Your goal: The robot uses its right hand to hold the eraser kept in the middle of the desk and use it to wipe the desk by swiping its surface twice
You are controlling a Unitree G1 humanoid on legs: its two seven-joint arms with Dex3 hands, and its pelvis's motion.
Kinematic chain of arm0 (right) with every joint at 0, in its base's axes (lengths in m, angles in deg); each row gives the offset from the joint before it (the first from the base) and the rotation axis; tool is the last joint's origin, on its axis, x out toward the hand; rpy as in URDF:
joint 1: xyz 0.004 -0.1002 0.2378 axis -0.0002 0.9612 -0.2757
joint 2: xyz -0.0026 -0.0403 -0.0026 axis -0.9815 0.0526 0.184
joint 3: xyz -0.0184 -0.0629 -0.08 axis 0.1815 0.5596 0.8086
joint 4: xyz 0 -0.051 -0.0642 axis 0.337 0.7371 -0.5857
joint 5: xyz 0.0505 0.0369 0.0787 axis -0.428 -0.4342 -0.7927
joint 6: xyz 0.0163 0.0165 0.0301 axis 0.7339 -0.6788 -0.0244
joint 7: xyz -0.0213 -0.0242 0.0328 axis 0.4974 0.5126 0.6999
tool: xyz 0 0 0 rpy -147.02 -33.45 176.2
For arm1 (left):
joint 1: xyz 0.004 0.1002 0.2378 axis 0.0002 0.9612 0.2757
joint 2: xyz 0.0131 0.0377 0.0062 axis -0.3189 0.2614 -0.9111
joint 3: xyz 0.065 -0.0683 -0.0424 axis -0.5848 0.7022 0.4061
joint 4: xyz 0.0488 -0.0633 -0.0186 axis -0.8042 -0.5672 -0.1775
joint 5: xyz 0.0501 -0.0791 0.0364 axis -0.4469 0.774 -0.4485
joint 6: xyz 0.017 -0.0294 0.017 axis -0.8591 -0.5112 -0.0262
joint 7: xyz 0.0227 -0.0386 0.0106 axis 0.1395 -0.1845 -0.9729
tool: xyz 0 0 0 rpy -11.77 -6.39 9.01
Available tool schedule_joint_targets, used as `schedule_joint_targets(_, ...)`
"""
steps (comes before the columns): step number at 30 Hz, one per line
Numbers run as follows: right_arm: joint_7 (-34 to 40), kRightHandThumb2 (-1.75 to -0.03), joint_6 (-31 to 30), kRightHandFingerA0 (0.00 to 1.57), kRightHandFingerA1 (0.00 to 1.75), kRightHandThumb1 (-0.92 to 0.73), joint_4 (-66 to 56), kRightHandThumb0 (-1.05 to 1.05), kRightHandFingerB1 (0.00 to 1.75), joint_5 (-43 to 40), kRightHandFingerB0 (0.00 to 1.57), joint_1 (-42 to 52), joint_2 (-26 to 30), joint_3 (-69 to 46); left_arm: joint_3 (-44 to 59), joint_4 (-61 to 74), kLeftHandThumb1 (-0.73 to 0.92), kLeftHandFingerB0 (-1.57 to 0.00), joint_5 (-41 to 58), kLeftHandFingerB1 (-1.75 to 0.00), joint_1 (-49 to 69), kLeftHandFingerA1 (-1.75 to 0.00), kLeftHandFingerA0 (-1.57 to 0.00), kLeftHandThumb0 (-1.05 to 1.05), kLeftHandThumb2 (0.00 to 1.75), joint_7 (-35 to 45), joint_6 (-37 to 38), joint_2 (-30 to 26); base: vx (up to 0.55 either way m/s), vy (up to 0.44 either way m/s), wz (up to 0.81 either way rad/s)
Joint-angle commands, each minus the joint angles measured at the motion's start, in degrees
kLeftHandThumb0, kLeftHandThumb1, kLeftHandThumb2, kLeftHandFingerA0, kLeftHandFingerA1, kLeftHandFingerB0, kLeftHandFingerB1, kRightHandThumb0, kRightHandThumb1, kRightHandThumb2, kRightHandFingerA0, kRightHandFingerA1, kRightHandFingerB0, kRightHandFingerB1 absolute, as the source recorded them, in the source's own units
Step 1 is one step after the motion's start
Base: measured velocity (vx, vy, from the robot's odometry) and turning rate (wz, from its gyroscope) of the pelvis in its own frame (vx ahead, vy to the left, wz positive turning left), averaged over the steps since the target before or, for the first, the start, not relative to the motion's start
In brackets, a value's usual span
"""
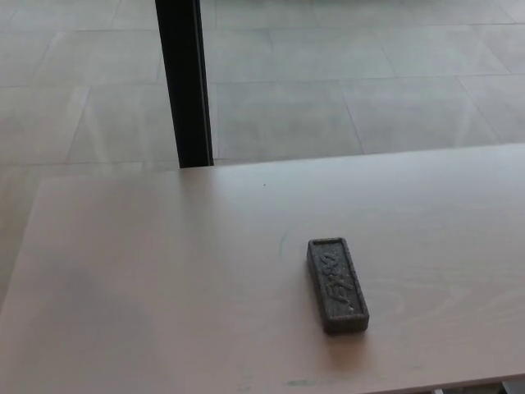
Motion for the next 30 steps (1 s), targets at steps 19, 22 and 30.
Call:
schedule_joint_targets(19, 6.2, -1.13, -9.4, 1.27, 1.43, -0.57, -17.9, -0.24, 1.21, -4.0, 0.93, -52.4, 5.0, 6.1, 6.8, -0.4, 0.59, -0.65, 4.4, -0.67, -3.4, -1.03, -0.67, -0.51, 0.57, -7.8, 1.1, -0.7, 0.00, 0.000, 0.00)
schedule_joint_targets(22, 2.3, -1.20, -10.3, 1.23, 1.40, -0.49, -21.4, -0.20, 1.24, -6.4, 0.98, -54.6, 1.4, 10.1, 7.2, 1.3, 0.61, -0.63, 4.7, -0.69, -2.7, -1.13, -0.64, -0.51, 0.58, -8.2, 0.2, 0.0, 0.00, 0.000, 0.00)
schedule_joint_targets(30, -3.3, -1.19, -17.3, 1.25, 1.43, -0.53, -27.3, -0.16, 1.22, -7.9, 0.92, -55.4, -9.8, 24.1, 7.0, 0.9, 0.60, -0.64, 4.4, -0.66, -2.6, -0.96, -0.63, -0.49, 0.57, -8.5, 0.1, -0.6, 0.00, 0.000, 0.00)
